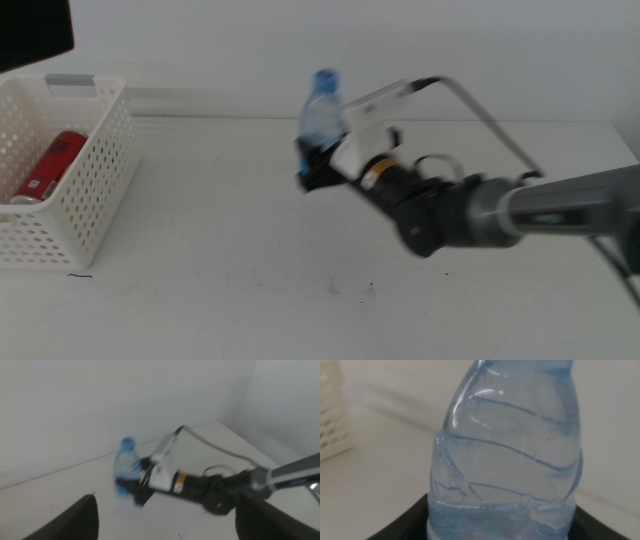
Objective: Use arms to grab the bottles and put them into the dustbin to the left of the table.
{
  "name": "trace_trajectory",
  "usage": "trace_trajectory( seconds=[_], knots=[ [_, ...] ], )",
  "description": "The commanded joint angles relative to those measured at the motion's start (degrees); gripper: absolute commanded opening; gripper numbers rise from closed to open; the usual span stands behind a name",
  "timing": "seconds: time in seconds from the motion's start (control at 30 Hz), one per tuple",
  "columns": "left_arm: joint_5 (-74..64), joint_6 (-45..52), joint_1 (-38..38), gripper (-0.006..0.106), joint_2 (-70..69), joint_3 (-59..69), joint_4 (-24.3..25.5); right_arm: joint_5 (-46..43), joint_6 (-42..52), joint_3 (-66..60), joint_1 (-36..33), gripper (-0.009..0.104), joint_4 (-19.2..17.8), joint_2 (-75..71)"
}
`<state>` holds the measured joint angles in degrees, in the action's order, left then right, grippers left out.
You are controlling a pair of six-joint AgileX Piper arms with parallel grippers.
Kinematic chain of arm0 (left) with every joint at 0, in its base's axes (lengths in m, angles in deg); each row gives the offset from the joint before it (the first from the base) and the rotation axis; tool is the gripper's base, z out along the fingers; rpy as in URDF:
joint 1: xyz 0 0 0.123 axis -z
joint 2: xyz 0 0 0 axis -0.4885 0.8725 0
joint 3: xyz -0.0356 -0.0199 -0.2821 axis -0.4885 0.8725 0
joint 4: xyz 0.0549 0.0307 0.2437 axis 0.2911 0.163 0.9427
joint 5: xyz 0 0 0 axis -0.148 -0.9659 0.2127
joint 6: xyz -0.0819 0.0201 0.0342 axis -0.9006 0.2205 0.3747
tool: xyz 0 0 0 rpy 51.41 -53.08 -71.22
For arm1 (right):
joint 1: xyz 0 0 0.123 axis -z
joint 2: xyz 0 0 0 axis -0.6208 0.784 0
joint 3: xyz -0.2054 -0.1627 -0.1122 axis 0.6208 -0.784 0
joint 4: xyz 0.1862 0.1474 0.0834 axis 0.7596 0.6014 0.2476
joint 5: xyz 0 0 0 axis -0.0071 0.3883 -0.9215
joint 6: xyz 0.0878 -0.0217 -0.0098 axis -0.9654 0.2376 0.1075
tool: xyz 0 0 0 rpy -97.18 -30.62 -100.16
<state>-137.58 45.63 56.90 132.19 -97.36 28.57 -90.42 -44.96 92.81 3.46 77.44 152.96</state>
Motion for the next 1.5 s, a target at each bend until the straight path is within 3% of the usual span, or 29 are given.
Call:
trace_trajectory(
  seconds=[0.0, 0.13, 0.23, 0.3, 0.4, 0.47, 0.6, 0.73, 0.83, 0.97, 1.13, 1.47],
  knots=[
    [0.74, -0.38, 0.24, 0.093, -0.11, 0.06, 0.03, -1.94, -0.35, 3.59, -1.80, -0.002, -0.61, 2.95],
    [0.74, -0.38, 0.24, 0.093, -0.11, 0.06, 0.03, -1.94, 0.96, 6.60, -3.48, -0.001, -1.30, 7.15],
    [0.74, -0.28, 0.24, 0.093, -0.11, 0.06, 0.03, -1.70, 2.14, 6.89, -3.70, 0.011, -1.47, 9.11],
    [0.74, -0.28, 0.24, 0.093, -0.11, 0.06, 0.03, 0.89, 2.14, 6.89, -3.70, 0.034, -1.47, 9.25],
    [0.74, -0.30, 0.24, 0.093, -0.11, 0.06, 0.26, 7.86, 1.46, 6.53, -3.70, 0.080, -1.25, 7.89],
    [0.74, -0.40, 0.24, 0.093, -0.11, 0.06, 0.27, 14.78, -0.47, 5.22, -3.70, 0.092, -0.38, 4.86],
    [0.74, -0.40, 0.24, 0.093, -0.11, 0.06, 0.27, 28.25, -10.84, -4.44, -4.49, 0.089, 2.21, -8.42],
    [0.74, -0.40, 0.24, 0.093, -0.11, 0.06, 0.16, 39.69, -9.98, -15.58, -6.18, 0.087, 1.78, -26.14],
    [0.74, -0.40, 0.24, 0.093, -0.11, 0.06, 0.16, 53.50, -10.10, -16.10, -6.32, 0.087, 2.29, -39.80],
    [0.74, -0.40, 0.24, 0.093, -0.11, 0.06, 0.05, 67.54, -11.33, -11.34, -6.04, 0.087, -2.03, -55.03],
    [0.74, -0.40, 0.24, 0.093, -0.11, 0.06, 0.05, 77.24, -20.56, -4.24, -6.04, 0.087, -14.85, -66.39],
    [0.74, -0.28, 0.24, 0.093, -0.11, 0.06, 0.06, 79.79, -20.07, -3.71, -6.04, 0.086, -17.53, -69.03]
  ],
)
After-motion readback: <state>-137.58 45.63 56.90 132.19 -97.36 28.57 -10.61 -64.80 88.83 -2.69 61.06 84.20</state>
